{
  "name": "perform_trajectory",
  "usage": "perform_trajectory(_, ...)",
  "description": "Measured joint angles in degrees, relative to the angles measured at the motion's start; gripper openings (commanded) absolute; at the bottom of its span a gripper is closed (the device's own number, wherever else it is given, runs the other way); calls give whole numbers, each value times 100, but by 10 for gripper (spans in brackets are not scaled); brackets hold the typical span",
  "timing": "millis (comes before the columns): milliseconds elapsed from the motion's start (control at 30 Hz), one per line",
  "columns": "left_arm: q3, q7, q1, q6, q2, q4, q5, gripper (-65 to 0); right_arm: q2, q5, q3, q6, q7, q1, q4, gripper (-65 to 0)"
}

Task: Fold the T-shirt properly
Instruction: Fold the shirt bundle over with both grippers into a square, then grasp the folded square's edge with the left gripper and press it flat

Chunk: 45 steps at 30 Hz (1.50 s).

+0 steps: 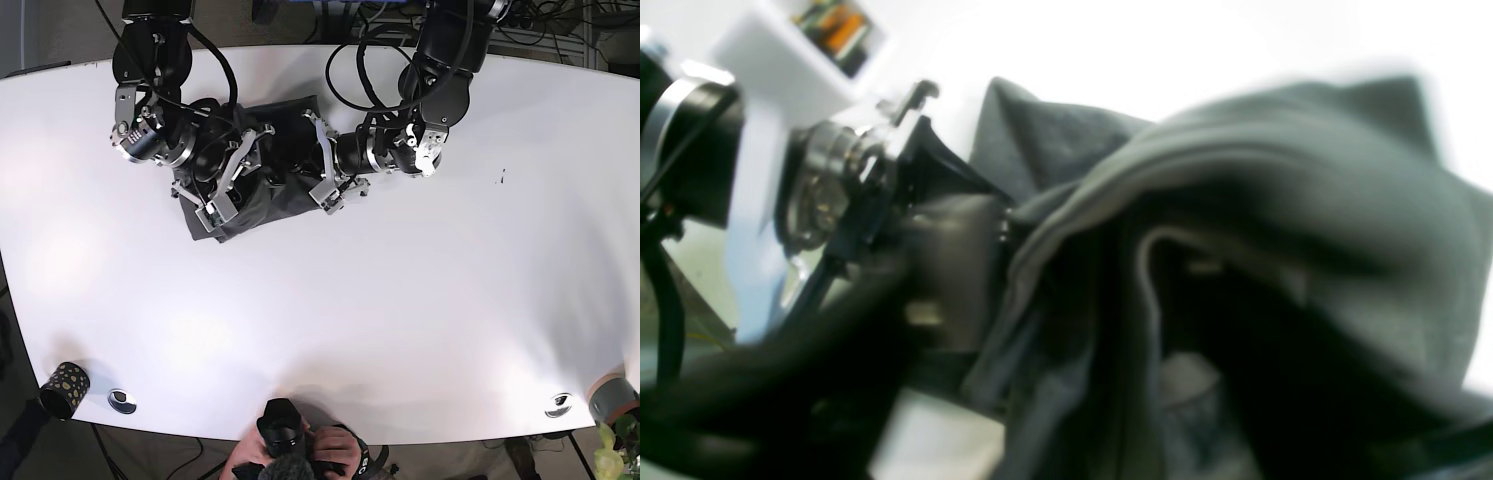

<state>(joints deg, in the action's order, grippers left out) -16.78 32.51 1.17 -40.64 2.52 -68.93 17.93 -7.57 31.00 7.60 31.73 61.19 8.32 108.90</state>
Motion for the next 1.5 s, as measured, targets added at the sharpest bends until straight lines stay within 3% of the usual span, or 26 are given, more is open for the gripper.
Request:
perform_trajectory(100,0,79,50,-39,0,13,15,-643,-7,72,-15,26,13,-4,20,-120)
perform_trajectory(300,103,-59,74,-33,-35,66,542,-544,-68,656,59,24,35,24,229,-120)
perform_trajectory(433,85,-208,-26,44,-195,-247,813,-544,-39,1108,520,87,-4,166,243,-120)
perform_trajectory(600,264,-177,-136,111,-756,-999,1222,-546,-98,1263,885,529,59,260,232,-120)
perform_trajectory(667,435,-181,-192,133,-927,-1246,1368,-546,-70,1296,866,601,55,293,232,-120)
perform_trajectory(833,933,-214,-356,70,-1480,-1722,1537,-546,-219,1360,643,643,55,511,138,-120)
perform_trajectory(1067,1827,-192,-457,116,-2194,-1709,1552,-546,-356,1329,-155,601,15,330,-741,-138)
perform_trajectory(1333,1779,-151,-317,74,-2380,-1718,1558,-543,-389,1163,-1392,584,-26,101,-988,-230)
perform_trajectory(1500,1480,-177,-22,136,-2452,-1814,1547,-543,-356,809,-1609,595,13,0,-826,-228)
